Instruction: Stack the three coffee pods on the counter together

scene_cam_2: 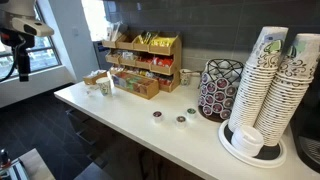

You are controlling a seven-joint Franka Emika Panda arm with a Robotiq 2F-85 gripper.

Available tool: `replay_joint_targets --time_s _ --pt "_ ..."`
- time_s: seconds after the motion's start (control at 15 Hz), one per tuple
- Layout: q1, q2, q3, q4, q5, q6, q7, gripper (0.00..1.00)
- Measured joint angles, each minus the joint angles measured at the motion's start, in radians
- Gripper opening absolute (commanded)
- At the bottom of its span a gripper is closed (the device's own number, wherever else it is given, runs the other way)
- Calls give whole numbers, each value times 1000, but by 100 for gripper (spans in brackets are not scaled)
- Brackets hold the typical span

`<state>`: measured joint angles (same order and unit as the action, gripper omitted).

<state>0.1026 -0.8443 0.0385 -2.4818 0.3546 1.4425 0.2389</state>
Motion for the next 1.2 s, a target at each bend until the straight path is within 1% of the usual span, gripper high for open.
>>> replay_joint_targets --time_s 0.6,0.67,0.73,0.8,0.87,1.13,1.2 --pt "0 0 0 0 0 0 0 100" --pt "-2 1 4 -1 3 5 -9 100" --pt "-8 3 17 -6 9 36 -12 100" --pt "-15 9 37 -19 13 100 -12 100" --pt "-28 16 65 -36 22 189 -18 100" --pt "-139 50 220 -120 114 554 -80 100" --pt "-157 60 251 -138 134 613 -86 100"
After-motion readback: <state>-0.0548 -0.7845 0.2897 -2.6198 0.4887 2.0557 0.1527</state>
